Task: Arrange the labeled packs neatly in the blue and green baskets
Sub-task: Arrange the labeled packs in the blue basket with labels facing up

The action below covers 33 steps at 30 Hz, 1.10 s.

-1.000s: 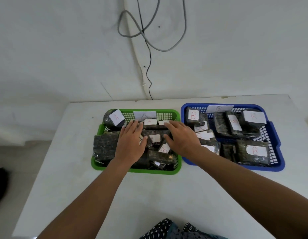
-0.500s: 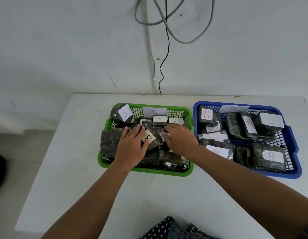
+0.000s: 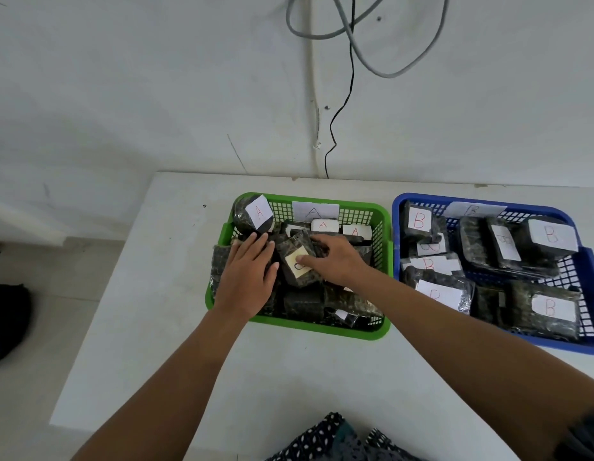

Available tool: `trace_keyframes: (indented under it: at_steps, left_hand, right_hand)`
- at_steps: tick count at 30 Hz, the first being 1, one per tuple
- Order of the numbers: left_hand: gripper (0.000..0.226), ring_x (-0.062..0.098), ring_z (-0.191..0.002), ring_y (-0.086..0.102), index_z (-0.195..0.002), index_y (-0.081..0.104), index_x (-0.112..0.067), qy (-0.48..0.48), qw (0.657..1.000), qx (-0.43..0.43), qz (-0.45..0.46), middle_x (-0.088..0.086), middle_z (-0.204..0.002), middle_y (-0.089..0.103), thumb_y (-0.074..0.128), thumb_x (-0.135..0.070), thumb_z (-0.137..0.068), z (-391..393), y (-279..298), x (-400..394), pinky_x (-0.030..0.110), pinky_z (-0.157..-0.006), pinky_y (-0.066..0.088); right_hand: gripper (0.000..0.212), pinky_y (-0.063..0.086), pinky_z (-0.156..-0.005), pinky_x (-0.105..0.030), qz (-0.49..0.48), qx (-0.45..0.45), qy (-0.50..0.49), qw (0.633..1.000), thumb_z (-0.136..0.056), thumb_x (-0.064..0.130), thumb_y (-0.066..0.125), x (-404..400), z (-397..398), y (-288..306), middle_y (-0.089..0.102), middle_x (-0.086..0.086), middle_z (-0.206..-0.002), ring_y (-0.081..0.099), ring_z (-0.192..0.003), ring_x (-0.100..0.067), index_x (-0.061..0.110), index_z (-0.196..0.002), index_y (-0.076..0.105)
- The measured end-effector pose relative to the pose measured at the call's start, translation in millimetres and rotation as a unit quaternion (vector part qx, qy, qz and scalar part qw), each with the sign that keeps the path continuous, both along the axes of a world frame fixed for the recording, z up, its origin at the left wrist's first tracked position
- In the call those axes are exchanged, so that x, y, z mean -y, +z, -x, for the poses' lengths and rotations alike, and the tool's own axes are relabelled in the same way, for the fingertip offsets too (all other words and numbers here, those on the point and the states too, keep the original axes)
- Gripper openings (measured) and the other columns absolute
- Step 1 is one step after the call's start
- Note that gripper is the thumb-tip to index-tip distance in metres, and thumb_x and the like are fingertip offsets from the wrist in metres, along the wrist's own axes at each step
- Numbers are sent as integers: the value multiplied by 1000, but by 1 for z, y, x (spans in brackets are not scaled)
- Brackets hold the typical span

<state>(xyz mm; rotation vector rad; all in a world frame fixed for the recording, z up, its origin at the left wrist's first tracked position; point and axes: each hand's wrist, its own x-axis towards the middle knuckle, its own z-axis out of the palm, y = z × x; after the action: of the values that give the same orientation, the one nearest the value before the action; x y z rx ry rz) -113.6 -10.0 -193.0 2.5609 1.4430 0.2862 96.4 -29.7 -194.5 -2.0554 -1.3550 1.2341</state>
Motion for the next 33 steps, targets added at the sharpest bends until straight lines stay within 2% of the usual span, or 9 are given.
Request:
trace_keyframes:
  at_steps: [7, 13, 16, 18, 20, 21, 25, 28, 33]
  left_hand:
    - [46, 23, -149, 26, -144, 50, -10, 15, 1000, 22, 11, 7, -153, 44, 46, -31, -103, -4, 2, 1, 46, -124, 13]
    - [50, 15, -141, 39, -142, 53, -14, 65, 981, 169, 76, 2, -145, 54, 45, -44, -102, -37, 19, 8, 40, -121, 25]
    - [45, 1, -112, 62, -131, 63, -18, 131, 919, 327, 175, -9, -118, 70, 57, -46, -96, -68, 33, 14, 30, -101, 51]
    - [33, 5, -98, 70, -118, 71, -22, 199, 821, 451, 288, -9, -99, 76, 66, -42, -91, -91, 42, 16, 30, -86, 59]
    - [27, 16, -99, 72, -113, 72, -19, 225, 713, 534, 394, 0, -99, 77, 73, -33, -89, -110, 45, 19, 31, -80, 60]
    - [29, 18, -100, 72, -115, 71, -16, 221, 699, 539, 414, 3, -101, 77, 74, -28, -89, -119, 45, 21, 33, -81, 60]
    - [23, 18, -95, 73, -110, 70, -15, 199, 712, 513, 436, 2, -95, 77, 74, -19, -88, -156, 40, 33, 34, -78, 61]
    - [15, 13, -91, 74, -104, 69, -19, 178, 719, 494, 454, -1, -91, 78, 74, -18, -89, -191, 37, 45, 29, -73, 61]
    - [10, 7, -82, 74, -95, 70, -24, 142, 749, 452, 464, -9, -83, 77, 73, -17, -89, -256, 30, 71, 24, -65, 59]
  right_hand:
    - [28, 53, -63, -20, -89, -103, -150, 979, -85, 18, 77, -11, 5, 19, 67, 7, -100, 66, -90, -16, 25, -107, 63]
    - [57, 62, -65, -47, -111, -366, -322, 866, -84, -2, 74, 3, -25, 44, 69, -17, -107, 75, -85, -29, 29, -127, 54]
    - [33, 61, -65, -41, -126, -431, -352, 821, -87, 1, 72, 16, -36, 50, 72, -20, -103, 75, -82, -30, 18, -113, 60]
    - [25, 60, -65, -34, -138, -444, -366, 806, -89, 6, 72, 27, -47, 51, 74, -15, -94, 75, -79, -26, 16, -108, 60]
    - [24, 60, -67, -31, -148, -428, -377, 808, -89, 8, 73, 39, -62, 53, 75, -11, -90, 75, -79, -22, 15, -107, 59]
    - [24, 60, -67, -31, -154, -410, -376, 816, -89, 9, 73, 47, -71, 53, 75, -9, -90, 75, -80, -21, 14, -107, 59]
    - [21, 61, -74, -35, -178, -292, -358, 869, -91, 22, 72, 83, -115, 50, 76, 0, -94, 73, -86, -17, 20, -110, 63]
    - [20, 58, -80, -30, -217, -107, -335, 911, -94, 32, 67, 119, -161, 47, 71, 9, -100, 68, -92, -6, 25, -112, 64]
    - [23, 52, -81, -26, -230, 129, -332, 906, -99, 35, 57, 189, -244, 33, 64, 12, -108, 63, -99, -8, 25, -118, 64]
